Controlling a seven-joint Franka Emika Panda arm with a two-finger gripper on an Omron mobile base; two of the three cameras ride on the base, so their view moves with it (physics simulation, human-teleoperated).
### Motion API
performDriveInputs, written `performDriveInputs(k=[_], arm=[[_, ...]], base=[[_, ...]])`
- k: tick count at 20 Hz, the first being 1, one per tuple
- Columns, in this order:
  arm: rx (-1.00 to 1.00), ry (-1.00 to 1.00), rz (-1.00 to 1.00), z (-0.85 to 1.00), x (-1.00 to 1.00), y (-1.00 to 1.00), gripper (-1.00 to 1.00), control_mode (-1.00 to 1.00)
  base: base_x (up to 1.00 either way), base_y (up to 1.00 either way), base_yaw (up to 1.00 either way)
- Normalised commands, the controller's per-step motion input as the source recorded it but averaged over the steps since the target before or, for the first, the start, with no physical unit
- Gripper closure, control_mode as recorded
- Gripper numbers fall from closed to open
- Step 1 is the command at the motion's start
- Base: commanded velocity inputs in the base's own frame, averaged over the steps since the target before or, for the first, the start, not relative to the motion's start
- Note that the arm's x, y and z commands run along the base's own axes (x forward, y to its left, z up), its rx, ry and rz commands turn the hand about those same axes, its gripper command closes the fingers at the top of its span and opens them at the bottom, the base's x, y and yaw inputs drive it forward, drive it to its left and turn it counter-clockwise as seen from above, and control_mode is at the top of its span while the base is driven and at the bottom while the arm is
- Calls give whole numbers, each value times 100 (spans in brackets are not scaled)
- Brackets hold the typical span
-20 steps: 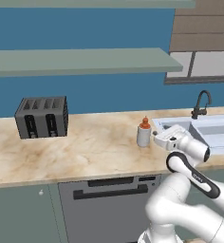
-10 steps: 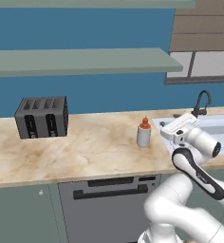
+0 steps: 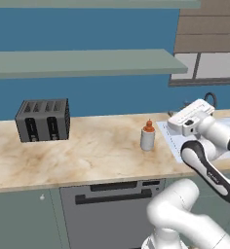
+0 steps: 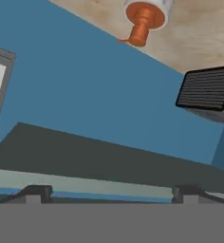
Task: Restock the sink supplies by placing the sponge and soap dispenser on the counter and next to the sink. Make sure the soap dispenser is upright.
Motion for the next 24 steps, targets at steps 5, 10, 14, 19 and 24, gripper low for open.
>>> performDriveInputs(k=[5, 10, 14, 19, 24], arm=[[-6, 6, -1, 100, -54, 0, -100, -100], [9, 1, -5, 61, -71, 1, -100, -100], [42, -12, -14, 9, -69, 13, -100, -100], [60, -25, -16, -1, -34, 33, -100, -100], [69, -27, -17, -10, -8, 26, -100, -100]], base=[[0, 0, 0], [0, 0, 0], [0, 0, 0], [0, 0, 0], [0, 0, 0]])
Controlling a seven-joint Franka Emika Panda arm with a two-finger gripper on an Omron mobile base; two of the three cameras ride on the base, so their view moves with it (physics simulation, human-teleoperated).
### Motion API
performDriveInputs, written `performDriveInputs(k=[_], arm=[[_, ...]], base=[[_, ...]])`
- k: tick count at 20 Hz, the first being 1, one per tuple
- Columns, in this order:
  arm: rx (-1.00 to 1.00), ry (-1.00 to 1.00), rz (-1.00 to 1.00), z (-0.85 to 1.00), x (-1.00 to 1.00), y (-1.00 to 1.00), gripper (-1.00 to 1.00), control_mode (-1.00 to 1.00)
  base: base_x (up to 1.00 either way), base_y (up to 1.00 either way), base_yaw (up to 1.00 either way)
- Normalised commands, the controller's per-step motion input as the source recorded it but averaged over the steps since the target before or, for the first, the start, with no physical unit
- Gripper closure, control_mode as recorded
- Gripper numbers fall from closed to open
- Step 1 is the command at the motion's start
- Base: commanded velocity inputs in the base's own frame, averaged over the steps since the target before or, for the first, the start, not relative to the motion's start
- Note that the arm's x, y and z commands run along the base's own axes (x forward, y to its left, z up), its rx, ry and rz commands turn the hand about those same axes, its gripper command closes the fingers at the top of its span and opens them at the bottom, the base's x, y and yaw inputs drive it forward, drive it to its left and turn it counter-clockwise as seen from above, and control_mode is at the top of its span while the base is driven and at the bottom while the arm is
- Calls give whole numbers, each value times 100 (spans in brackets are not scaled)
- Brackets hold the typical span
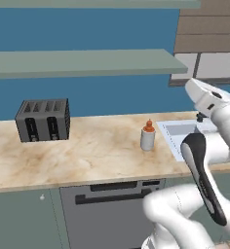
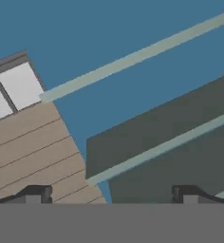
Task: Restock the sink supplies by placing the sponge and soap dispenser on the counter and next to the sink. Make sure the soap dispenser is upright.
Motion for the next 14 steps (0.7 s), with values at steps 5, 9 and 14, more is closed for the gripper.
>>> performDriveInputs(k=[5, 9, 14], arm=[[76, -26, -10, -21, -1, 24, -100, -100], [79, -25, -6, -26, 0, 18, -100, -100], [77, -13, -2, -7, 0, 1, -100, -100]], base=[[0, 0, 0], [0, 0, 0], [0, 0, 0]])
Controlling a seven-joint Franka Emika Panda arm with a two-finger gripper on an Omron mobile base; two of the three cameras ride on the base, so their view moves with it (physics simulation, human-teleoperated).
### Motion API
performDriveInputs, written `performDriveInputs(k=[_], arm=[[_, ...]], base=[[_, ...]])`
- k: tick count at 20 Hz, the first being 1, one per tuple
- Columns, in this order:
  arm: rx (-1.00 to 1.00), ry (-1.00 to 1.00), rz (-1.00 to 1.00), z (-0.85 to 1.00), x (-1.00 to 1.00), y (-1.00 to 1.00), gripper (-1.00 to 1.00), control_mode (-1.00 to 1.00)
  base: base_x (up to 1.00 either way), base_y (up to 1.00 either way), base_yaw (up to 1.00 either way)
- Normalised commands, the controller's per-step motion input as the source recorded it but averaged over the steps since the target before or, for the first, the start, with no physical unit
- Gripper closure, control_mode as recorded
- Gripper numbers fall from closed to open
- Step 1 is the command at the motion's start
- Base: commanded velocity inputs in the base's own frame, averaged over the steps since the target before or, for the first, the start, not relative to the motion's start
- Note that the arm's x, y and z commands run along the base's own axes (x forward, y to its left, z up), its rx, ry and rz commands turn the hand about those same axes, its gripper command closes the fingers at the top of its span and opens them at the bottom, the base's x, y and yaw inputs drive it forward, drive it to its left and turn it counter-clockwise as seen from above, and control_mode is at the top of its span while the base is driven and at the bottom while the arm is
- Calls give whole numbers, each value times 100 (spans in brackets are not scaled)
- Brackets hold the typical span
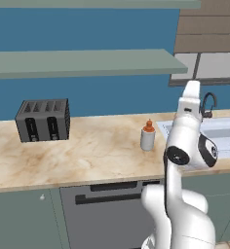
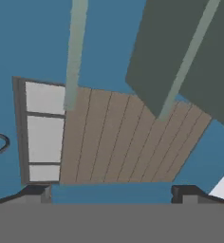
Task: Restock the sink supplies by placing the sponge and soap dispenser on the counter and next to the sink. Make sure the soap dispenser is upright.
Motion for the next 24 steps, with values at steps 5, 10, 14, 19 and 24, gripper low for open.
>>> performDriveInputs(k=[5, 10, 14, 19, 24], arm=[[80, -16, 0, -14, -1, 0, -100, -100], [73, -11, 0, -19, -27, 0, -100, -100], [64, -1, 3, -3, -45, 0, -100, -100], [52, 3, 7, 0, -58, 0, -100, -100], [32, 7, 14, -44, -27, 4, -100, -100]], base=[[0, 0, 0], [0, 0, 0], [0, 0, 0], [0, 0, 0], [0, 0, 0]])
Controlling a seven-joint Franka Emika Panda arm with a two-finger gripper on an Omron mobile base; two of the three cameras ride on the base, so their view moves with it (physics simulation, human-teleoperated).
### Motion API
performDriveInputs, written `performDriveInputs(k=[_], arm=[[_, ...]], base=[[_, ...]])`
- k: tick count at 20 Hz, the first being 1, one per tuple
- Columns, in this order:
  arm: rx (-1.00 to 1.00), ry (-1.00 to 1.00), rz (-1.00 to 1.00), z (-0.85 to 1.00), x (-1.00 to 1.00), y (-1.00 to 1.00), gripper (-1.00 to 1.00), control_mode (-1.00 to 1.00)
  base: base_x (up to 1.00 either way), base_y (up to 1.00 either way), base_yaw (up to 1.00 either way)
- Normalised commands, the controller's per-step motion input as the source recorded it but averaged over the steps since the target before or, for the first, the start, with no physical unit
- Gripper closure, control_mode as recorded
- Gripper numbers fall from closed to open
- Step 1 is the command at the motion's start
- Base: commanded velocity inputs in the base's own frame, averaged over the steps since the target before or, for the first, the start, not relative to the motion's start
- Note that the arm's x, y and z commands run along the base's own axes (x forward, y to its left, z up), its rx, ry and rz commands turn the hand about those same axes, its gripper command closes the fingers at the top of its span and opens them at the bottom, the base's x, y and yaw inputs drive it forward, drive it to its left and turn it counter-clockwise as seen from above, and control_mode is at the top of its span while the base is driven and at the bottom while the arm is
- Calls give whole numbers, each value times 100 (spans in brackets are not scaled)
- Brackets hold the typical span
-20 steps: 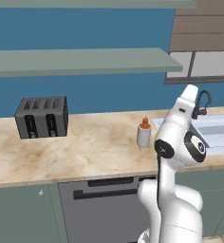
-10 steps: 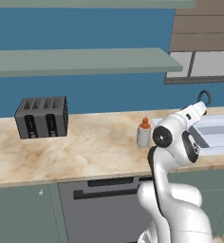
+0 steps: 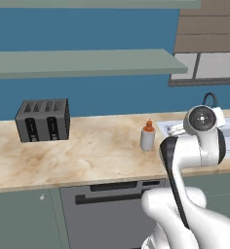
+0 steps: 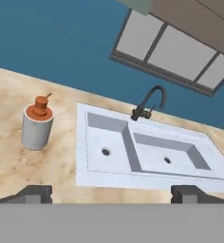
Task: Restock the sink supplies by placing the sponge and soap dispenser on the counter and next to the sink. Make sure the soap dispenser is upright.
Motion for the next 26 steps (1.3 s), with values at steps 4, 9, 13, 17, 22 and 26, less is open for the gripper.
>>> performDriveInputs(k=[4, 9, 13, 17, 22, 26], arm=[[5, 7, 18, -69, 0, 28, -100, -100], [3, 11, 27, -59, 0, 13, -100, -100], [1, 6, 15, -28, 0, 8, -100, 100], [0, 0, 0, 0, 0, 0, -100, 100], [0, 0, 0, 0, 0, 0, -100, 100], [0, 0, 0, 0, 0, 0, -100, 100]], base=[[0, 0, 0], [0, 0, 0], [0, 12, 14], [-18, 12, -2], [-64, 0, -53], [-63, 0, -71]])
